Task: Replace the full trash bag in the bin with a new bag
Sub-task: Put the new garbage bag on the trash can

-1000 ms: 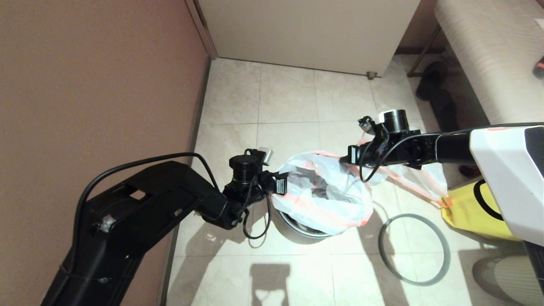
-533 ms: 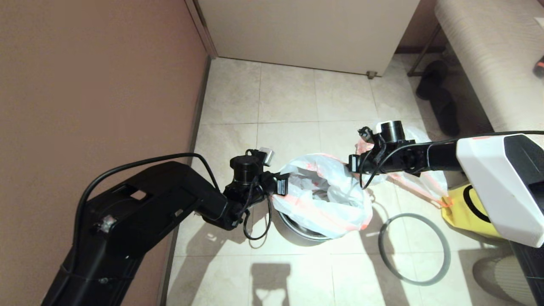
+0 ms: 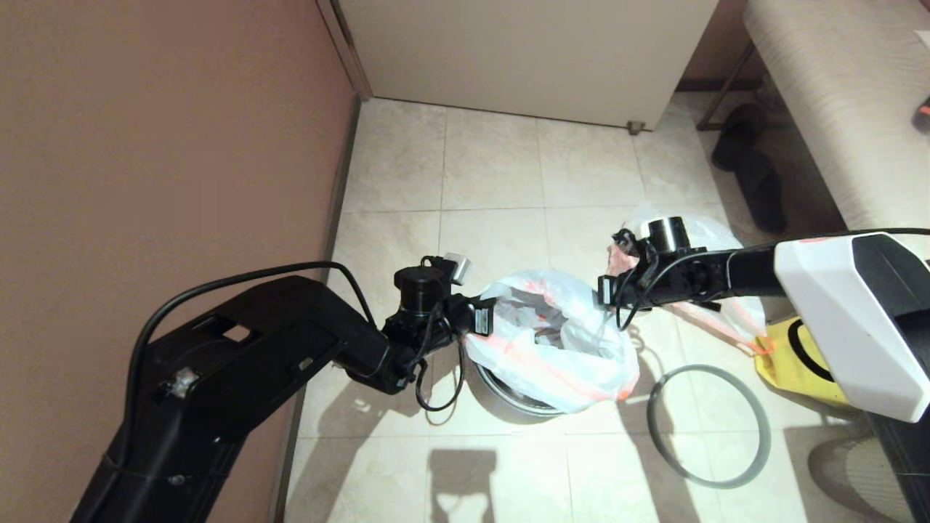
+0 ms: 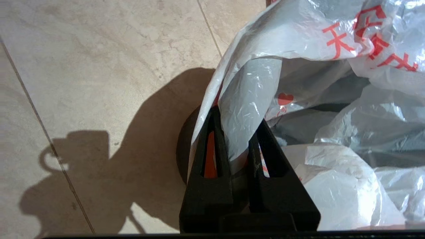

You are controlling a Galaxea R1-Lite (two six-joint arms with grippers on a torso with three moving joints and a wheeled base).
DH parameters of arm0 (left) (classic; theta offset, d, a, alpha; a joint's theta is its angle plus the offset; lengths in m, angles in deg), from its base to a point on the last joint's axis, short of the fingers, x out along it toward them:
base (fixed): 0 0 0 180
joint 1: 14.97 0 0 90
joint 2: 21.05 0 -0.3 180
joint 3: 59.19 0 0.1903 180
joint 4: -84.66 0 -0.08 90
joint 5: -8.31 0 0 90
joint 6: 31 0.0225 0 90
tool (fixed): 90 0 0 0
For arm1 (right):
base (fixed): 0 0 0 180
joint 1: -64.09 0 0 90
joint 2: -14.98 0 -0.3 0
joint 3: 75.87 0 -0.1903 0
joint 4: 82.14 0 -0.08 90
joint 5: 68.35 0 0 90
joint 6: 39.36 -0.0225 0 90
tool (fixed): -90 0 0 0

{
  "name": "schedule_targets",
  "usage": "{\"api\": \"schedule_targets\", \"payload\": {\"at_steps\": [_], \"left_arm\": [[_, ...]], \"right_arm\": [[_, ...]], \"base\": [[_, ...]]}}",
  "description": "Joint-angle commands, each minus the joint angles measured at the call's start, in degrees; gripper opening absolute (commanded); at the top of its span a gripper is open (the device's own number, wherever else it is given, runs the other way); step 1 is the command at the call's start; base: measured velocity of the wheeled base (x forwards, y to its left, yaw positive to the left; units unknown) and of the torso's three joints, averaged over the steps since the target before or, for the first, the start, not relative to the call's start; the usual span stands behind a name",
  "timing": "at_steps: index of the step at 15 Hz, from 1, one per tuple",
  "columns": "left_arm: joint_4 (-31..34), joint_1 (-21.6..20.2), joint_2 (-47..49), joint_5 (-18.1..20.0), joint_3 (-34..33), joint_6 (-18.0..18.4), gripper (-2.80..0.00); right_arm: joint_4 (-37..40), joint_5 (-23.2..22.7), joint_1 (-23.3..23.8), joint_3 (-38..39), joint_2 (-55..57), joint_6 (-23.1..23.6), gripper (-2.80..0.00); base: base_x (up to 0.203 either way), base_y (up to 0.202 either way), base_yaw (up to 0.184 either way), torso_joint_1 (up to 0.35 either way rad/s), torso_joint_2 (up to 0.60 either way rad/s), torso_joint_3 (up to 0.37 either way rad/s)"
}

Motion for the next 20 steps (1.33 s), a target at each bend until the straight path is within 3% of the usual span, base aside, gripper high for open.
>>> {"api": "schedule_targets", "payload": {"at_steps": [1,5,7,10,11,13,16,20], "left_arm": [[-0.42,-0.02,-0.03,0.06,0.34,-0.22,-2.80],[-0.31,1.36,2.43,-6.98,5.54,-4.21,-2.80],[0.37,2.90,4.03,-16.33,9.47,-5.98,-2.80],[2.29,6.06,0.37,-29.14,9.90,-6.77,-2.80],[2.54,7.04,-0.74,-33.06,8.46,-6.80,-2.80],[2.40,8.35,-2.57,-37.00,2.69,-6.91,-2.80],[-0.15,10.08,-5.54,-48.17,-6.02,-8.37,-2.80],[-6.13,9.91,-6.45,-51.17,-13.52,-11.03,-2.80]], "right_arm": [[1.28,-0.25,0.82,0.67,-5.48,-1.19,-2.80],[18.66,-4.92,1.15,1.55,-14.95,-6.32,-2.80],[22.14,-5.02,1.55,1.86,-17.57,-6.52,-2.80],[24.92,-5.03,2.64,1.92,-21.06,-6.54,-2.80],[25.65,-5.04,2.83,2.02,-21.97,-6.54,-2.80],[27.13,-5.14,3.12,2.46,-22.65,-6.57,-2.80],[27.07,-5.38,4.07,4.05,-22.81,-6.54,-2.80],[26.88,-5.47,4.19,5.94,-22.71,-6.63,-2.80]], "base": [[0.000,0.000,0.000,0.000,0.00,0.000],[0.000,0.000,0.000,0.000,0.00,0.000],[0.000,0.000,0.000,0.000,0.00,0.000],[0.000,0.000,0.000,0.000,0.00,0.000],[0.000,0.000,0.000,0.000,0.00,0.000],[0.000,0.000,0.000,0.000,0.00,0.000],[0.000,0.000,0.000,0.000,0.00,0.000],[0.000,0.000,0.000,0.000,0.00,0.000]]}}
